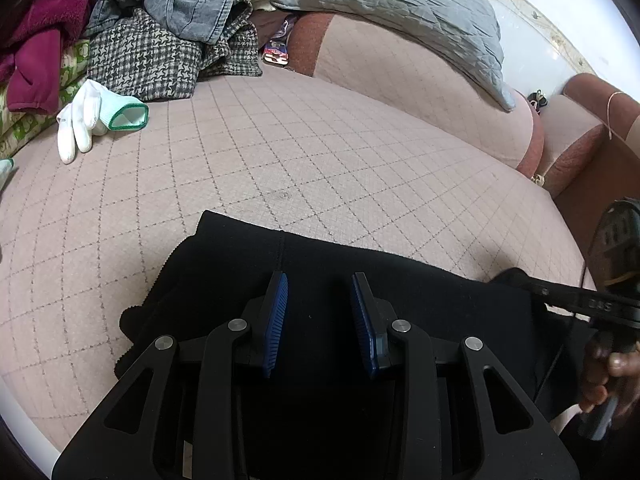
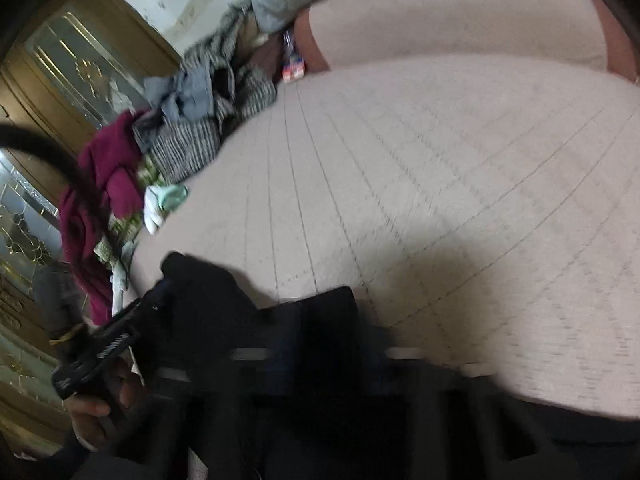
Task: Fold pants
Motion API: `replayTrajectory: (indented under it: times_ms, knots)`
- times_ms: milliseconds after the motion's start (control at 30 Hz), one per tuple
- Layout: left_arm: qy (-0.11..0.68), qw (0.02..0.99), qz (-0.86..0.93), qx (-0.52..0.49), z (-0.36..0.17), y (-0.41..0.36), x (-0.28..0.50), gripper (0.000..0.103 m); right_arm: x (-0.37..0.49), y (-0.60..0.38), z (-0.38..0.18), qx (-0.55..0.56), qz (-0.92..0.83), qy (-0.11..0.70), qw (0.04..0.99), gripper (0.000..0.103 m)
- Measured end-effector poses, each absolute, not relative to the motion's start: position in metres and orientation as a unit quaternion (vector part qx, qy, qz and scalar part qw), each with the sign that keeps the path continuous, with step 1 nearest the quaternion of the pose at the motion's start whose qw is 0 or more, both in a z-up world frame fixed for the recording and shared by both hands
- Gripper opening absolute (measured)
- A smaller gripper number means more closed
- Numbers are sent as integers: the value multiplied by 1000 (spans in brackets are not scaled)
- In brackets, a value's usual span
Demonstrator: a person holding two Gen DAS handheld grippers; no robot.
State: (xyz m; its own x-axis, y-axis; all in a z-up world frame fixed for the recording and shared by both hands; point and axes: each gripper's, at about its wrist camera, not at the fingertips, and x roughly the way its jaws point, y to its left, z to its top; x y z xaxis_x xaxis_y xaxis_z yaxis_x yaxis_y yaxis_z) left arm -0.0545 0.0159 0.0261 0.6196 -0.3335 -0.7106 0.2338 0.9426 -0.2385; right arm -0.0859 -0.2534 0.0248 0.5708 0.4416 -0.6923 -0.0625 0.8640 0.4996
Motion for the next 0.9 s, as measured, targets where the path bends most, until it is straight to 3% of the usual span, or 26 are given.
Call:
replayTrajectory:
  times_ms: [167, 433, 900]
  knots:
    - [404, 898, -160, -62, 26, 17, -55, 32, -94, -278, 37, 265, 149, 390, 869, 5]
    - [404, 899, -157, -55, 24, 14, -54, 32, -74, -290, -2, 329, 116, 408, 844, 5]
    - [390, 911, -132, -23, 26, 11, -57, 32, -73, -296, 28, 298, 78, 387, 869, 0]
